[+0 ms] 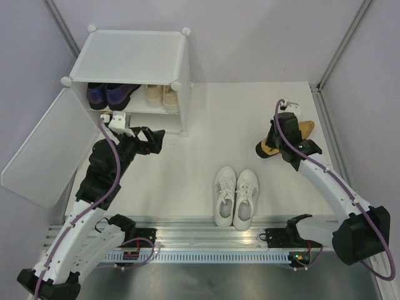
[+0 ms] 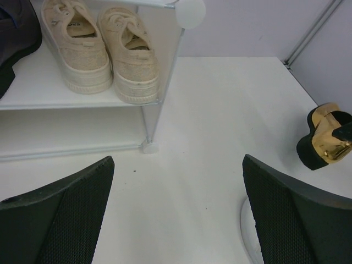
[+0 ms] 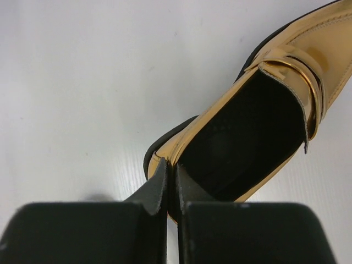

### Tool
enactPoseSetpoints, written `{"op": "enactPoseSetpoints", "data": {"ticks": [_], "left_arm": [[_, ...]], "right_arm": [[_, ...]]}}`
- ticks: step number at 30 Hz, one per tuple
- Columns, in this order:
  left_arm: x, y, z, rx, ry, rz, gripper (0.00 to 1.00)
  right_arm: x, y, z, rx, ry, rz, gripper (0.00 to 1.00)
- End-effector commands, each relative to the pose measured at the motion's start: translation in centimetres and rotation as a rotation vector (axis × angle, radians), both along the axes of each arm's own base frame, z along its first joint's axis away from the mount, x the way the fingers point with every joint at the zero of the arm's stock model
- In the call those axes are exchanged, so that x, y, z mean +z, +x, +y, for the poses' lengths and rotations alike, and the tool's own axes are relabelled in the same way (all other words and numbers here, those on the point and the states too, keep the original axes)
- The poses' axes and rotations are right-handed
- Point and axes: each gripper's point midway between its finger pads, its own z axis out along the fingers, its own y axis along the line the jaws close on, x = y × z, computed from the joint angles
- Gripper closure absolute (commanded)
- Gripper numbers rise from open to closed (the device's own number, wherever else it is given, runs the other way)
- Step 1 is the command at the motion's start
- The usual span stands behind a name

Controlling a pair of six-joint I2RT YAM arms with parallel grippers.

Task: Place and organize the shoes in the shoe cabinet
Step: Pick up the shoe from the center of the board, then place the shoe in the shoe cabinet.

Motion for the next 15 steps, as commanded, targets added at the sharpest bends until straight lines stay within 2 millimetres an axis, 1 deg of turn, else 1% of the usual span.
{"op": "enactPoseSetpoints", "data": {"ticks": [1,2,3,5,7,8,9,10,11,12,13,14,15], "left_arm": [[0.4,0.2,0.7,0.038,0.02,-0.025,0.0],[0.5,0.1,1.0,0.049,0.018,-0.029,0.0],[0.5,0.1,1.2,0.06,0.017,-0.03,0.0],[0.9,0.1,1.9,0.099,0.009,-0.041,0.0],[0.9,0.1,2.6,0.135,0.006,-0.045,0.0],[1.0,0.1,2.8,0.148,0.004,-0.047,0.0],[1.1,0.1,3.4,0.175,-0.001,-0.051,0.0],[1.1,0.0,3.6,0.186,-0.002,-0.053,0.0],[1.3,0.0,3.8,0.196,-0.005,-0.059,0.0],[1.4,-0.1,4.3,0.22,-0.01,-0.065,0.0],[1.3,-0.1,4.5,0.233,-0.01,-0.066,0.0],[1.4,-0.2,4.8,0.246,-0.014,-0.07,0.0],[1.7,-0.3,5.4,0.282,-0.023,-0.079,0.0]], "right_arm": [[6.6,3.5,0.9,0.041,0.004,-0.201,0.99],[7.4,3.9,1.3,0.058,0.019,-0.214,0.99],[7.4,4.1,2.1,0.081,0.035,-0.214,0.99],[8.3,4.2,4.5,0.166,0.084,-0.23,0.99],[8.6,4.2,6.5,0.235,0.077,-0.233,0.99],[9.3,3.6,8.7,0.295,0.077,-0.247,0.99],[9.1,3.4,10.0,0.333,0.073,-0.241,0.99],[9.5,3.1,11.3,0.367,0.076,-0.248,0.99],[9.9,2.1,13.8,0.435,0.089,-0.252,0.99],[9.6,1.8,15.0,0.463,0.095,-0.241,0.99],[9.6,0.9,17.3,0.517,0.11,-0.234,0.99],[10.0,0.3,18.3,0.542,0.122,-0.24,0.99],[9.5,-0.1,19.5,0.567,0.125,-0.226,0.99]]}}
